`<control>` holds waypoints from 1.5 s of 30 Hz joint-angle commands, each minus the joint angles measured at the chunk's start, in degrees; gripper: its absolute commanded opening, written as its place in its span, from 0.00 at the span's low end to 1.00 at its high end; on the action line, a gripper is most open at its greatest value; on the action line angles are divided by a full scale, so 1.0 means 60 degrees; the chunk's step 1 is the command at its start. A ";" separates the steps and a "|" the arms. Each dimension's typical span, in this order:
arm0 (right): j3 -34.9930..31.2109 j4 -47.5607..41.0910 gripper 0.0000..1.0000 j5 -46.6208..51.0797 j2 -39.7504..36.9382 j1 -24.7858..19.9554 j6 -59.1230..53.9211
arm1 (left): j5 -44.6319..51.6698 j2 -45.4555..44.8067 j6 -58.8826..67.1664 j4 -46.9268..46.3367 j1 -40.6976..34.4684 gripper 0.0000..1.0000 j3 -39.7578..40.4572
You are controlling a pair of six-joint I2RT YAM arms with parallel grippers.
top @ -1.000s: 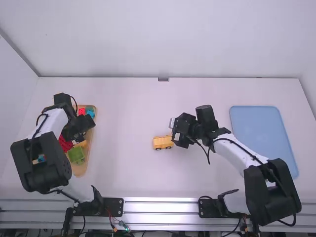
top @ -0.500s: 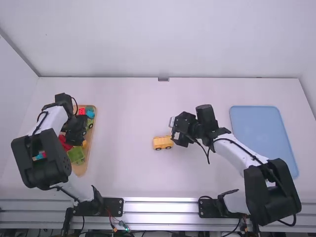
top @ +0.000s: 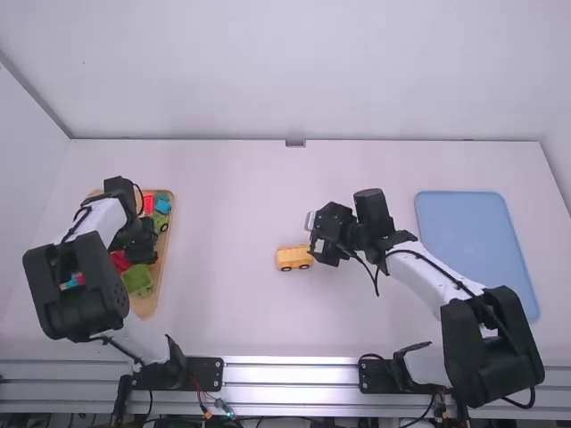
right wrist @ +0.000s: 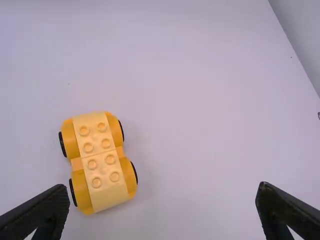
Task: Assemble lego blocks to make yellow taxi
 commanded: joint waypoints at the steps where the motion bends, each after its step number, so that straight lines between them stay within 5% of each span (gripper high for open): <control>1: 0.0011 0.0007 0.98 -0.0131 -0.0138 0.0018 0.0058 | -0.0160 0.0055 -0.0302 0.0047 -0.0011 0.63 -0.0262; 19: 0.0011 0.0382 0.98 -0.0131 -0.0138 0.0022 0.0816 | -0.0393 0.0055 -0.0725 0.0623 0.0036 0.51 -0.0831; 45: 0.0011 0.0423 0.98 -0.0131 -0.0138 0.0018 0.0816 | -0.0364 0.0055 -0.0980 0.0244 -0.0033 0.50 -0.1206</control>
